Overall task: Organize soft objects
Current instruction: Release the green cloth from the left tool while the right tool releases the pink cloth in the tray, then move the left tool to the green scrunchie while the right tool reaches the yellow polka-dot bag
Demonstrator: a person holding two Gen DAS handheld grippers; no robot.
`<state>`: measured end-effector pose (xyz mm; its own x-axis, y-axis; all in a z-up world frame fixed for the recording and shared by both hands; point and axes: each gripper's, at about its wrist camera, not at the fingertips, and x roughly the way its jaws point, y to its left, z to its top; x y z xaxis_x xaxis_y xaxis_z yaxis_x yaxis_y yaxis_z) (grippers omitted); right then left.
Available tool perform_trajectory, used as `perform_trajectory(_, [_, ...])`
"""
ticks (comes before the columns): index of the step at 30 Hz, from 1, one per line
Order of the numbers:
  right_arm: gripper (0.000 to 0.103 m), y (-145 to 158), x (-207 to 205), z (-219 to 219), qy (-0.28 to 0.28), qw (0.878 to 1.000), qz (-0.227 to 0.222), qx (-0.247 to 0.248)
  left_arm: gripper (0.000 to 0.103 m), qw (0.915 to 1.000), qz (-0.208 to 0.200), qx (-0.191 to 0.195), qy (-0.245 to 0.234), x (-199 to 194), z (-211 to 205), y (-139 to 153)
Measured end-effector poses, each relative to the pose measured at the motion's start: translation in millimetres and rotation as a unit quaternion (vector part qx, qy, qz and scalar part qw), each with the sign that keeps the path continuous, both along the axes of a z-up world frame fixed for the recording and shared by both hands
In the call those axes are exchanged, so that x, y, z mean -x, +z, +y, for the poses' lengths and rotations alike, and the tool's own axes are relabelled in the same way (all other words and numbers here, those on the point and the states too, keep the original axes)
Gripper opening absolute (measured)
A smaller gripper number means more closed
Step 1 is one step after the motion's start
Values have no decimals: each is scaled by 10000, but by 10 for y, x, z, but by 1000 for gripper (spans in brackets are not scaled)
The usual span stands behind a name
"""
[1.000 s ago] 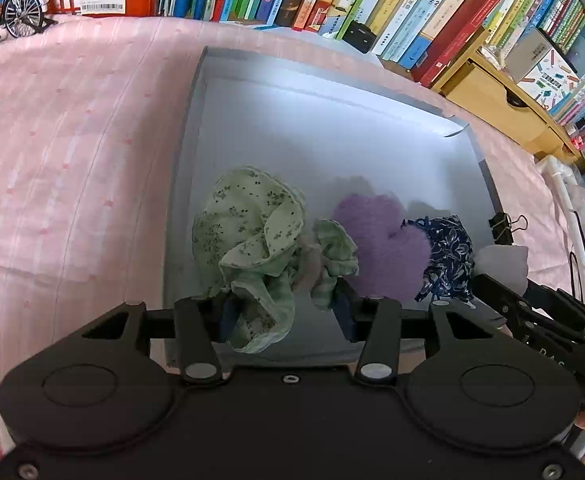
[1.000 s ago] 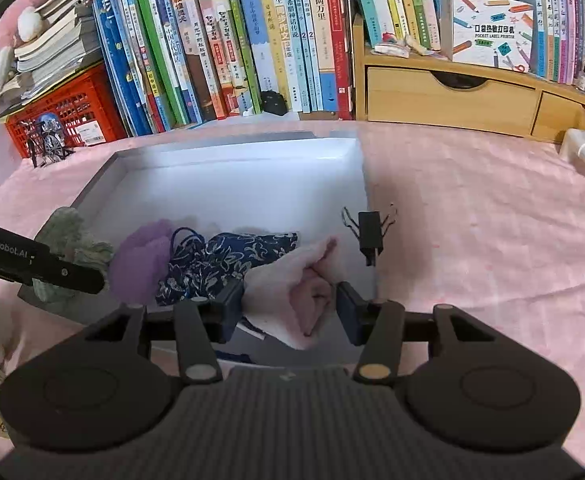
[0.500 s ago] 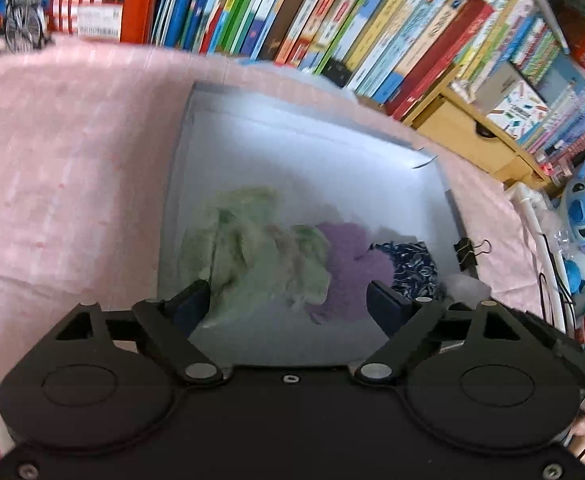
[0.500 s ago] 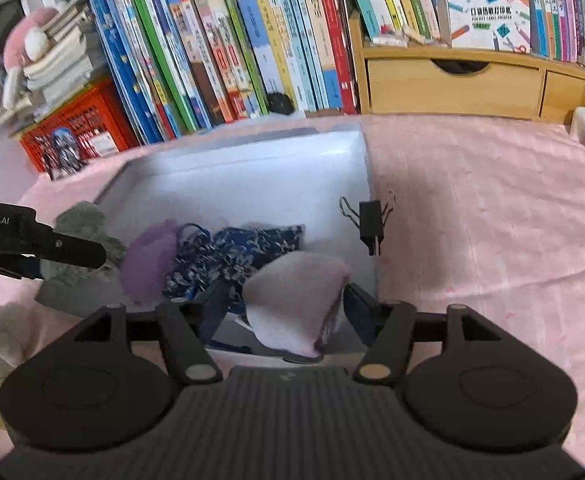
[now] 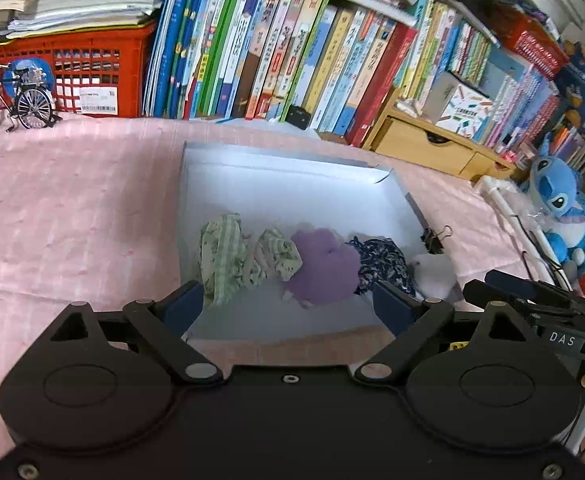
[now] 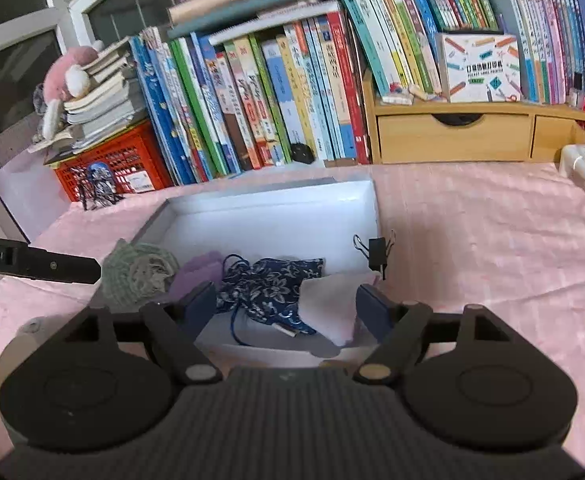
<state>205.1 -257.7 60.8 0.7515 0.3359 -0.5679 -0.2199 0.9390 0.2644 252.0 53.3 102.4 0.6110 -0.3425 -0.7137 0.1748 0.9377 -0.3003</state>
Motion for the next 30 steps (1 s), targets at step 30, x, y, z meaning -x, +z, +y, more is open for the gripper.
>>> perform_trajectory(30, [86,147,892,-177,-968,9952,-100,-86,96,9875,-1275,-578,721,1585,891,-167])
